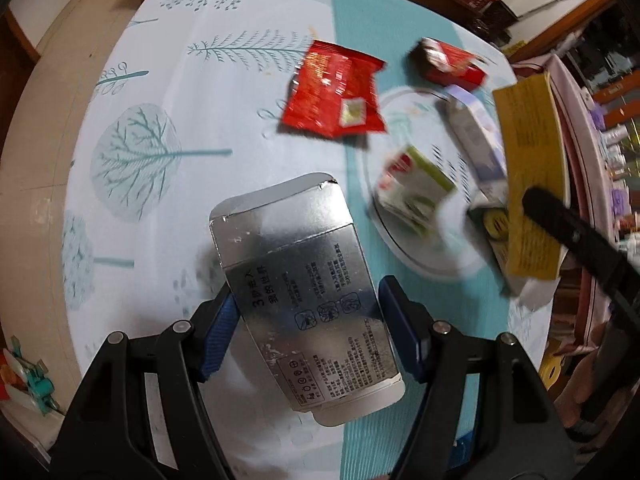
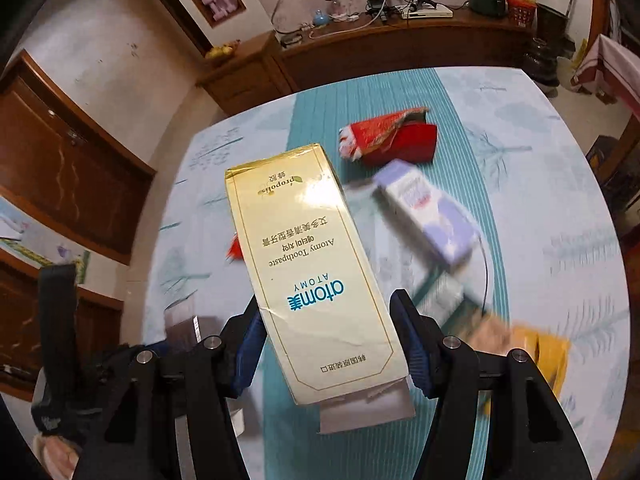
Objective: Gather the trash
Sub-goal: 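Carry the silver box and yellow toothpaste box over the black bin, then open both grippers to drop the boxes into the bin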
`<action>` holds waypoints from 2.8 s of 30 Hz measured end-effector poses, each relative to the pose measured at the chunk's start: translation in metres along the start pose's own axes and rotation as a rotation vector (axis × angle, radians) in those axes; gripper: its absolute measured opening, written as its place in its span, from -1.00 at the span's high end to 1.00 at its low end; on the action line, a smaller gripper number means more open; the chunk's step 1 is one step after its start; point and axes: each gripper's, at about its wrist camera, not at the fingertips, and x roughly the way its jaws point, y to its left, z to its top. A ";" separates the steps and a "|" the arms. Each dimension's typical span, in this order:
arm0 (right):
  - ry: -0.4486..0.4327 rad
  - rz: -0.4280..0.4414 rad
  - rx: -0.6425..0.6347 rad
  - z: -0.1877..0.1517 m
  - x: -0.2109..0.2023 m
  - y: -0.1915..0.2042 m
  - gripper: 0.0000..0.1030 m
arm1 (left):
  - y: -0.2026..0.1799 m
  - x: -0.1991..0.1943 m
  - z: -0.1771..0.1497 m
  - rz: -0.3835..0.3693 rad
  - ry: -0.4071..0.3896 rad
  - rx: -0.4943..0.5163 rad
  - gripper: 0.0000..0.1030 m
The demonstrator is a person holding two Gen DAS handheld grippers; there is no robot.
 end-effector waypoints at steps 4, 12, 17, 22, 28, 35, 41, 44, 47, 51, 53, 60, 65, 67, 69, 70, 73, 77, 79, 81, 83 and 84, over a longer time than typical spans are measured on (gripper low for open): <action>0.001 0.041 0.011 -0.049 -0.032 0.003 -0.19 | -0.019 -0.022 -0.034 -0.009 -0.021 0.038 -0.27; 0.044 0.115 0.047 -0.161 -0.103 -0.006 -0.19 | -0.049 -0.070 -0.137 -0.020 -0.058 0.091 -0.28; 0.070 0.128 0.024 -0.221 -0.149 -0.018 -0.19 | -0.067 -0.084 -0.202 -0.026 -0.066 0.099 -0.28; 0.095 0.133 0.012 -0.281 -0.176 -0.036 -0.19 | -0.087 -0.083 -0.272 -0.033 -0.059 0.086 -0.28; 0.145 0.134 0.013 -0.352 -0.182 -0.055 -0.19 | -0.105 -0.066 -0.335 -0.041 -0.005 0.081 -0.28; 0.231 0.122 0.125 -0.424 -0.165 -0.091 -0.19 | -0.113 -0.027 -0.386 0.009 0.084 0.108 -0.28; 0.301 0.070 0.233 -0.474 -0.117 -0.119 -0.19 | -0.103 0.022 -0.403 0.019 0.126 0.153 -0.28; 0.333 0.024 0.284 -0.499 -0.079 -0.134 -0.19 | -0.094 0.057 -0.407 0.013 0.140 0.181 -0.28; 0.364 -0.015 0.347 -0.525 -0.037 -0.150 -0.19 | -0.085 0.094 -0.411 0.005 0.150 0.198 -0.28; 0.384 -0.062 0.407 -0.553 0.013 -0.170 -0.19 | -0.069 0.146 -0.418 0.001 0.162 0.207 -0.28; 0.389 -0.070 0.445 -0.567 0.038 -0.180 -0.19 | -0.062 0.172 -0.423 0.006 0.166 0.218 -0.28; 0.403 -0.089 0.514 -0.593 0.098 -0.195 -0.21 | -0.054 0.222 -0.443 0.015 0.167 0.243 -0.42; 0.379 -0.077 0.546 -0.594 0.119 -0.195 -0.42 | -0.050 0.233 -0.441 -0.005 0.153 0.245 -0.56; 0.373 -0.077 0.542 -0.593 0.122 -0.194 -0.50 | -0.050 0.233 -0.440 -0.004 0.150 0.246 -0.56; 0.371 -0.076 0.543 -0.593 0.124 -0.193 -0.50 | -0.049 0.235 -0.436 -0.004 0.146 0.249 -0.56; 0.372 -0.073 0.545 -0.594 0.122 -0.190 -0.50 | -0.048 0.238 -0.437 -0.005 0.144 0.251 -0.56; 0.375 -0.065 0.549 -0.595 0.121 -0.187 -0.50 | -0.053 0.233 -0.438 -0.008 0.139 0.259 -0.56; 0.370 -0.052 0.544 -0.591 0.117 -0.190 -0.50 | -0.055 0.220 -0.434 -0.018 0.127 0.259 -0.56; 0.370 -0.050 0.537 -0.590 0.110 -0.186 -0.50 | -0.057 0.209 -0.433 -0.022 0.120 0.256 -0.56; 0.371 -0.052 0.529 -0.589 0.099 -0.182 -0.50 | -0.058 0.198 -0.430 -0.030 0.114 0.252 -0.56; 0.371 -0.055 0.527 -0.587 0.088 -0.176 -0.50 | -0.061 0.186 -0.428 -0.034 0.114 0.249 -0.56; 0.371 -0.056 0.529 -0.586 0.084 -0.175 -0.50 | -0.063 0.179 -0.428 -0.037 0.113 0.249 -0.56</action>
